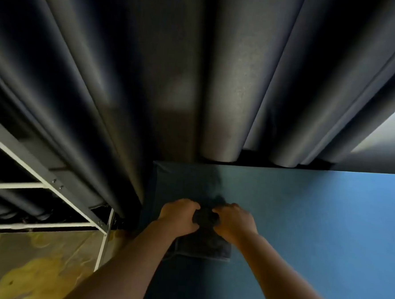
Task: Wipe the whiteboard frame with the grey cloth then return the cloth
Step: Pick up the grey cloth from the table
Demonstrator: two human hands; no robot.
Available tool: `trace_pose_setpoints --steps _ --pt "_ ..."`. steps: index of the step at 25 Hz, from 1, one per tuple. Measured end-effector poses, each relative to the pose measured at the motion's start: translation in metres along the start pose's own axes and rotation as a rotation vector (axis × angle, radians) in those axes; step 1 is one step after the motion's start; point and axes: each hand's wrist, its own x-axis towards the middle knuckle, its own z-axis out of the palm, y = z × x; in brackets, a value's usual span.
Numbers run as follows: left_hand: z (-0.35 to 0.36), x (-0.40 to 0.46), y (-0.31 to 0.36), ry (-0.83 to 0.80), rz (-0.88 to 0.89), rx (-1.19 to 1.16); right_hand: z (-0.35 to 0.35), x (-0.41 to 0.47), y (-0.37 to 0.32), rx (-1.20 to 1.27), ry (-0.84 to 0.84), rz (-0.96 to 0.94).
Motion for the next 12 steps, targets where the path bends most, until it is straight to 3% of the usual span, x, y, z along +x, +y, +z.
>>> trace_pose_setpoints --steps 6,12 --pt "0.041 0.015 -0.002 -0.071 -0.057 0.136 0.043 0.005 0.007 -0.023 -0.096 0.017" --pt "0.067 0.011 -0.010 0.124 -0.045 0.118 0.065 0.002 0.004 0.034 0.050 0.021"
